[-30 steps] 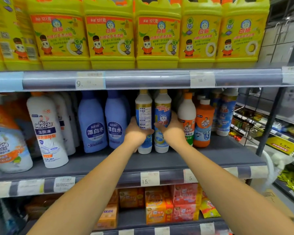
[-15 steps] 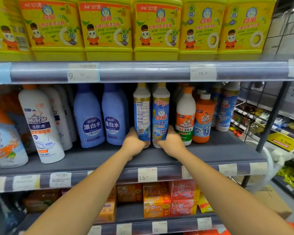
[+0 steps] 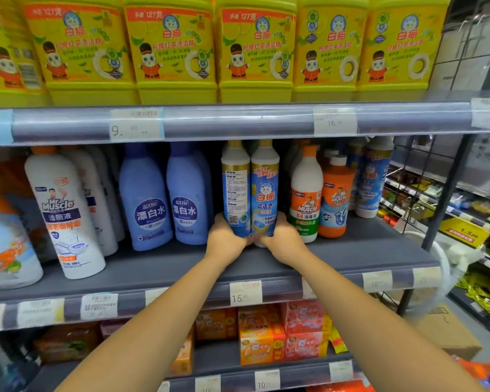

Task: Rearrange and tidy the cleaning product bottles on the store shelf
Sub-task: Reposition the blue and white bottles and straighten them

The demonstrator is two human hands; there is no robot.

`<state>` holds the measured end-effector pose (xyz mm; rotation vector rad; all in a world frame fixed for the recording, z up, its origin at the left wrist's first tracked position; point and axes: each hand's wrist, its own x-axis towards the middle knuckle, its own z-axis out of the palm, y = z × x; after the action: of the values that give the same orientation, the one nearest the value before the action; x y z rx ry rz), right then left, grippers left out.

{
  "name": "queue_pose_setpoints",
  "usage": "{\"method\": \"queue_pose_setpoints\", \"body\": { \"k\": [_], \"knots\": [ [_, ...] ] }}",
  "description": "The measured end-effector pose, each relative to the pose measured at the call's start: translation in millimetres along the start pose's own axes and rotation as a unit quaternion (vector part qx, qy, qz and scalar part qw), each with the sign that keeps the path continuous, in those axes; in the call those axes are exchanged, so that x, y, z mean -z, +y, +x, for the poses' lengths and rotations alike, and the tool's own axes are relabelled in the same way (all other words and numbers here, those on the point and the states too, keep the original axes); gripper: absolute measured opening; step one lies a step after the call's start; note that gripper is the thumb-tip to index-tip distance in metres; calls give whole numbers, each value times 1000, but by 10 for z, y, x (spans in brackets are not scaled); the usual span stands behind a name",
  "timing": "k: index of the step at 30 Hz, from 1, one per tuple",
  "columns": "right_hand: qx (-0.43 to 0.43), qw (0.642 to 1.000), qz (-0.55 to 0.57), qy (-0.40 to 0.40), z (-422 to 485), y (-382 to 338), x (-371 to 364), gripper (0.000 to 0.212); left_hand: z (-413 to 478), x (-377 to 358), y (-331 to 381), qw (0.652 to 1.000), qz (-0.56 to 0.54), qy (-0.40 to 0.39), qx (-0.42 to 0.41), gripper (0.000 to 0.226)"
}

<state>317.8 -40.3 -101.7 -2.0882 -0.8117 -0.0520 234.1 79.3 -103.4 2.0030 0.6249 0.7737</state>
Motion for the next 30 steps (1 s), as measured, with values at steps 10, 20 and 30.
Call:
{"method": "queue_pose_setpoints", "body": {
  "k": [10,20,30],
  "knots": [
    [-7,1000,24,-19,-89,23,112,60,-136,65,112,996,72,-41,34,61],
    [17,980,-182,-73,-537,458,1134,45,-665,5,767,902,398,-132,-105,53],
    [-10,955,-294,-18,-345,1110,2203,62,-672,-1174,1448,841,370,-255,-301,51]
  ]
}}
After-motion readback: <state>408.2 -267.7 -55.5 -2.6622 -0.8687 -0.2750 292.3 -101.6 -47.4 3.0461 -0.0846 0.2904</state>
